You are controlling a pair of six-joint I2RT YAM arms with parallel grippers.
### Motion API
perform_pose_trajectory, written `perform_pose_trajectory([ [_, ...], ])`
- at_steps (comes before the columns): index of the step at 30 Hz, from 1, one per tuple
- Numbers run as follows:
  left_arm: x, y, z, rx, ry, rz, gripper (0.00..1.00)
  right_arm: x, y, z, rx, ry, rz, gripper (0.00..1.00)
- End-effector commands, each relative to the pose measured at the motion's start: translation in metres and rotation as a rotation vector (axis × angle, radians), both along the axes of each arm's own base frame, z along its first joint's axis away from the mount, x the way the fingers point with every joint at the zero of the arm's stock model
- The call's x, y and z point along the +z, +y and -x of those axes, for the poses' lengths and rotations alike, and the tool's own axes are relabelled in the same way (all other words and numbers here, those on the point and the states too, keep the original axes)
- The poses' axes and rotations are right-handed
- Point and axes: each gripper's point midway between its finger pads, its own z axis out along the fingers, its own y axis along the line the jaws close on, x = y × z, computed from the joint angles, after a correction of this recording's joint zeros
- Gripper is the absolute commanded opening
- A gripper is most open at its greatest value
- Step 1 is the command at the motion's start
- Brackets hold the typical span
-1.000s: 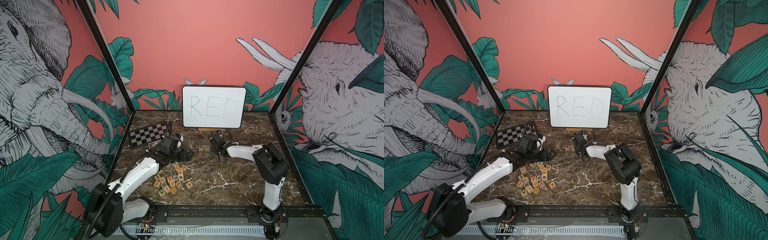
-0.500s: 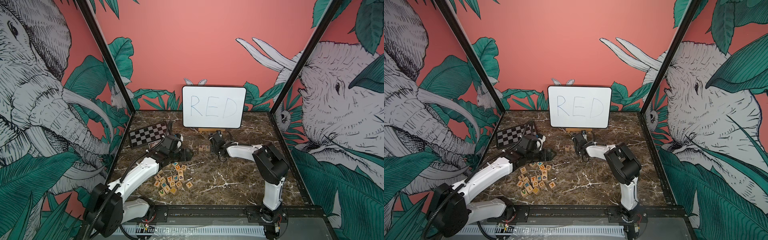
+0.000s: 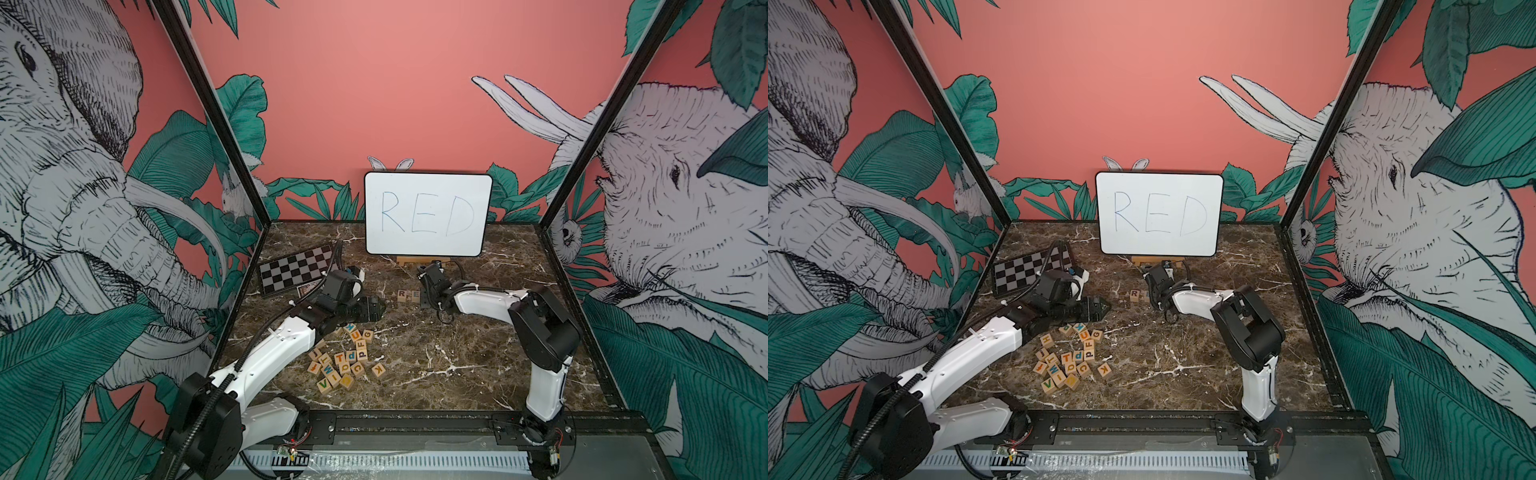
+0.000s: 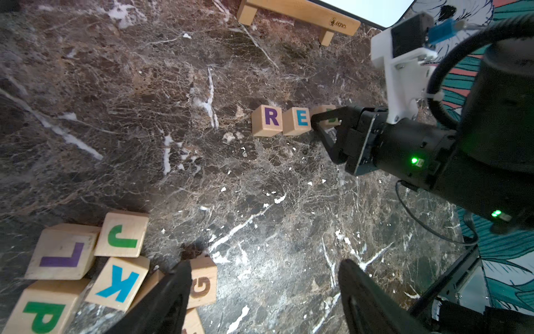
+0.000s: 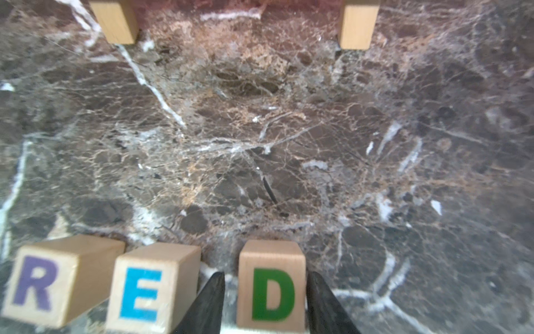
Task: Assemble the uppercase word "red" with letter blocks
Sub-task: Place the letter block at the center of the board, then reset both arms
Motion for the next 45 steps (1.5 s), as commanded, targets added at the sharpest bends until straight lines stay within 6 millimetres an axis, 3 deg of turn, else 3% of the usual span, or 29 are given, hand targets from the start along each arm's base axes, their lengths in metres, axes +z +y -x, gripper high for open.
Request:
perform_pose_trajectory([
  [1,0.015,0.003,-0.001,0.002,-0.045,-0.005,0.82,0.035,-0.005,0.009,0.001,-0.044,-0.031,0.47],
  [5,0.027,0.003,-0.003,0.005,-0.078,0.006,0.83,0.072,-0.008,0.026,0.053,-0.101,-0.071,0.47],
  [7,0.034,0.003,-0.003,0.001,-0.099,0.013,0.84,0.101,-0.015,0.039,0.077,-0.154,-0.104,0.47],
  [12,0.045,0.007,-0.004,0.009,-0.154,0.023,0.86,0.152,-0.048,0.078,0.109,-0.293,-0.16,0.5],
  [15,0.046,0.007,-0.005,0.015,-0.161,0.025,0.87,0.168,-0.072,0.098,0.09,-0.373,-0.185,0.52],
  [18,0.045,0.007,-0.008,0.018,-0.165,0.017,0.97,0.179,-0.092,0.113,0.067,-0.463,-0.211,0.58],
  [25,0.046,0.012,-0.021,0.078,-0.198,-0.001,0.99,0.197,-0.124,0.129,0.036,-0.615,-0.183,0.68],
  [30,0.046,0.025,-0.037,0.112,-0.318,-0.089,0.99,0.206,-0.142,0.131,0.007,-0.726,-0.114,0.99],
  [37,0.063,0.059,-0.05,0.217,-0.553,-0.216,0.99,0.224,-0.156,0.127,0.053,-0.906,0.112,0.99],
  [40,0.071,0.058,-0.053,0.162,-0.698,-0.269,0.99,0.227,-0.158,0.122,0.08,-0.983,0.242,0.99],
  [45,0.07,0.098,-0.072,0.29,-0.757,-0.543,0.99,0.218,-0.186,0.101,-0.112,-0.998,0.29,0.99],
])
